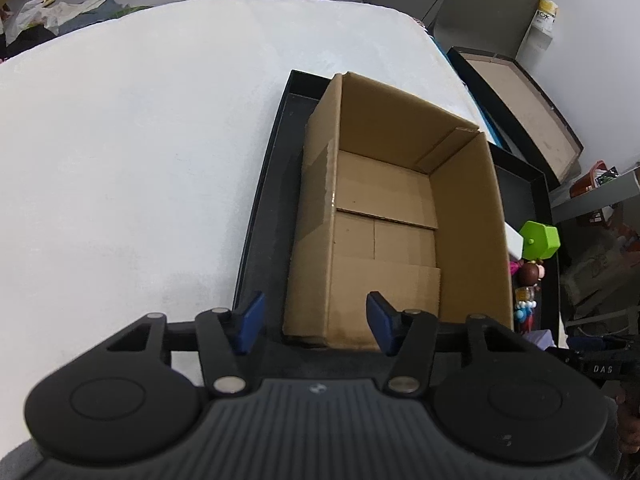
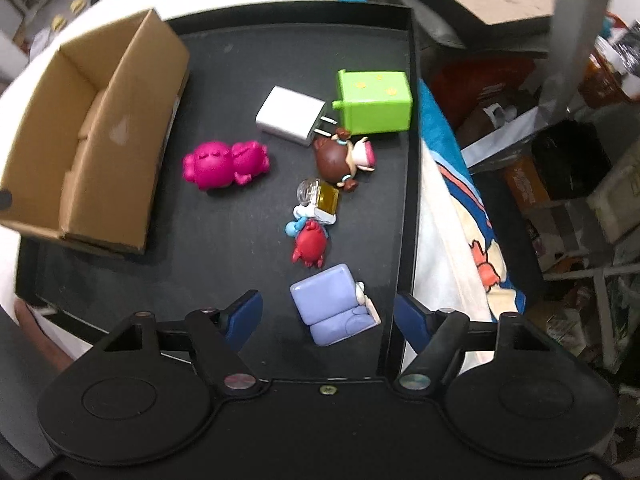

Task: Organize rigid objects
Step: 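Grasp the box wall with the left tool while the right tool grasps the lavender sofa toy, then carry the lavender sofa toy into the box with the right tool and release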

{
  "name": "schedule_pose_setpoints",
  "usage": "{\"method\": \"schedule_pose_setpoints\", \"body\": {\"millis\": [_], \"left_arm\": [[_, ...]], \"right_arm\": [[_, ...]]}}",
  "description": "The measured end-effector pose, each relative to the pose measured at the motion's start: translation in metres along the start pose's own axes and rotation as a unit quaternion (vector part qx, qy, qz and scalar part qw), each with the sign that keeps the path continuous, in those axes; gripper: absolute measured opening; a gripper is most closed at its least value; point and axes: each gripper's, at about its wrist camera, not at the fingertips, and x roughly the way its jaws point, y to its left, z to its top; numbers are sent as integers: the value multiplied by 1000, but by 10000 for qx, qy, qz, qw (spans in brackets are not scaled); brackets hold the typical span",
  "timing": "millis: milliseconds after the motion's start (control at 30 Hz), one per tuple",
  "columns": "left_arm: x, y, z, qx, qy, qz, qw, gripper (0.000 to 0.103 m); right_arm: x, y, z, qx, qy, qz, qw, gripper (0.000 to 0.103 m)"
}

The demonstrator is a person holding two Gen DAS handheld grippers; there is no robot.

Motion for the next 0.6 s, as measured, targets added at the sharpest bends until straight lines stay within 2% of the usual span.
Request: {"method": "schedule_pose_setpoints", "body": {"millis": [67, 233, 300, 333, 400, 500, 600], "left_arm": [[6, -1, 1, 12, 60, 50, 10000, 43], [13, -2, 1, 87, 173, 89, 9998, 37], [16, -2, 0, 78, 209, 138, 9997, 29], [18, -2, -1, 97, 225, 166, 9996, 24], [22, 0, -1, 39, 308, 122, 9994, 16], [19, 3, -2, -34, 279, 156, 9995, 15], [15, -4, -7, 179, 192, 220, 9994, 15]], "right_arm": [[7, 4, 3, -220, 102, -141, 9996, 71], [19, 18, 7, -899, 227, -437, 9947, 70], [23, 21, 7, -1060, 292, -486, 9928, 69], [26, 23, 7, -1143, 347, -505, 9916, 67], [36, 25, 4, -1284, 526, -589, 9886, 54], [43, 29, -2, -1505, 619, -747, 9838, 47], [36, 28, -6, -1467, 523, -565, 9862, 46]]}}
